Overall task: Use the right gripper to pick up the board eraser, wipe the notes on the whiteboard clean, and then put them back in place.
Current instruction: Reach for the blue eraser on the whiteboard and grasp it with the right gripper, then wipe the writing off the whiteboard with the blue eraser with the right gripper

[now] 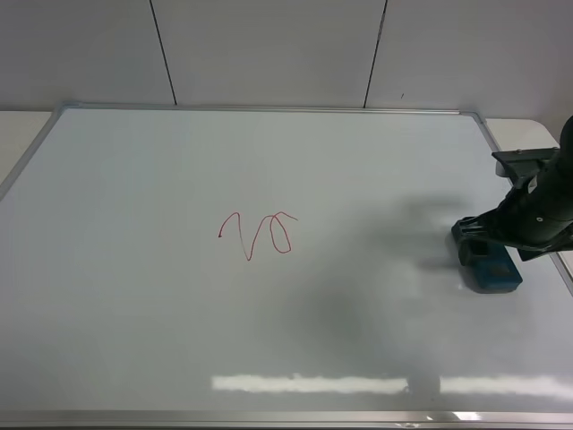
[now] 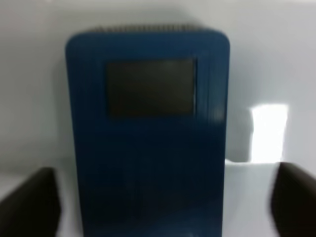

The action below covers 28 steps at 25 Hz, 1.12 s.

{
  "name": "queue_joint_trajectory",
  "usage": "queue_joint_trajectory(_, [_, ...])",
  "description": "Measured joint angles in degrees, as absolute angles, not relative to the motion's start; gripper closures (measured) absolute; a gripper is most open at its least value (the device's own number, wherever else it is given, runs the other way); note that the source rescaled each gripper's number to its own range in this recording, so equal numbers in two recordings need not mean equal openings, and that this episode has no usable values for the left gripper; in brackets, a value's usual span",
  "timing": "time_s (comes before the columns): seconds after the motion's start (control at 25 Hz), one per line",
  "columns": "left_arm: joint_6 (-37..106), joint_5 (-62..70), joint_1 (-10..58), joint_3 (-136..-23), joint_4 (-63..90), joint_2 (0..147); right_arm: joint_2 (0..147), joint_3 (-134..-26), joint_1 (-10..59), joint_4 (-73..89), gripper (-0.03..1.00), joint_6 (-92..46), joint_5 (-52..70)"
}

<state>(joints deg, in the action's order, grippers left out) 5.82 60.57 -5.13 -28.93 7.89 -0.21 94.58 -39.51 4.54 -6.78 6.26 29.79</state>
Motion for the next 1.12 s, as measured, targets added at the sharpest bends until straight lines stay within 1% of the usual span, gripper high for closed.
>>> queue_joint_trajectory(0.04, [5.82,60.57,-5.13,-28.93,7.89,-0.21,94.58,-39.51,4.54,-6.74,0.92,6.81,30.31])
queue_joint_trajectory(0.08, [5.82,60.57,-5.13,-28.93,7.89,-0.21,94.58,-39.51,4.54,-6.74,0.95,7.18,30.8])
queue_joint_trajectory(0.4, [5.82,60.57,-5.13,-28.93,7.89,-0.21,94.58,-39.51,4.54,-6.74,0.95,7.59,32.44])
queue_joint_trajectory(0.56, [5.82,60.57,-5.13,-28.93,7.89,-0.21,94.62,-41.37,5.09,-6.86,0.95,7.59,35.98])
queue_joint_trajectory(0.76, [5.82,60.57,-5.13,-28.93,7.89,-0.21,94.62,-46.1,9.34,-6.86,0.95,7.02,41.87])
queue_joint_trajectory(0.96, [5.82,60.57,-5.13,-28.93,7.89,-0.21,94.62,-50.02,15.28,-6.91,0.95,3.94,42.35])
queue_joint_trajectory(1.12, [5.82,60.57,-5.13,-28.93,7.89,-0.21,94.62,-52.39,19.31,-6.92,0.95,-2.13,42.71])
